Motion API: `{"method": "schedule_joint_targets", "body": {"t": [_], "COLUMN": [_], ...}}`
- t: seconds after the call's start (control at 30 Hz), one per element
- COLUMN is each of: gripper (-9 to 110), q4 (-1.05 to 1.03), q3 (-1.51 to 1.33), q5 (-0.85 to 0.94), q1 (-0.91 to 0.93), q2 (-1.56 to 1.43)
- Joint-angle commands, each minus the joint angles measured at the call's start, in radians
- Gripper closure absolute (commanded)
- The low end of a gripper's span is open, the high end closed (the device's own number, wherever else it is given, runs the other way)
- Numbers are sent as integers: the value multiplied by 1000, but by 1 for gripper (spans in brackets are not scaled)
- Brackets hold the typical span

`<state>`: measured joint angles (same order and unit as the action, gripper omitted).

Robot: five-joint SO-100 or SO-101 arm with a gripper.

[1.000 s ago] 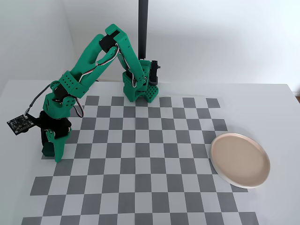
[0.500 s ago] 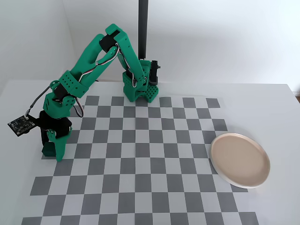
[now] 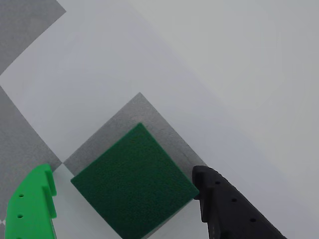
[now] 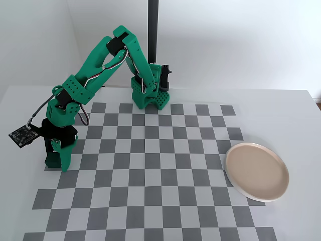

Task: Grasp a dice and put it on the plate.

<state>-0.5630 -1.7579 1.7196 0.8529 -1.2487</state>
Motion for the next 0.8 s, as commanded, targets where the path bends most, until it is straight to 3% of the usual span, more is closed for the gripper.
{"method": "schedule_joint_targets", "body": {"t": [0.0,0.77], "gripper": [79,86], "q4": [-18,-51], "q3": [40,38], "q5": [12,12], "q1": [-20,-37], "q2": [-29,-52]}}
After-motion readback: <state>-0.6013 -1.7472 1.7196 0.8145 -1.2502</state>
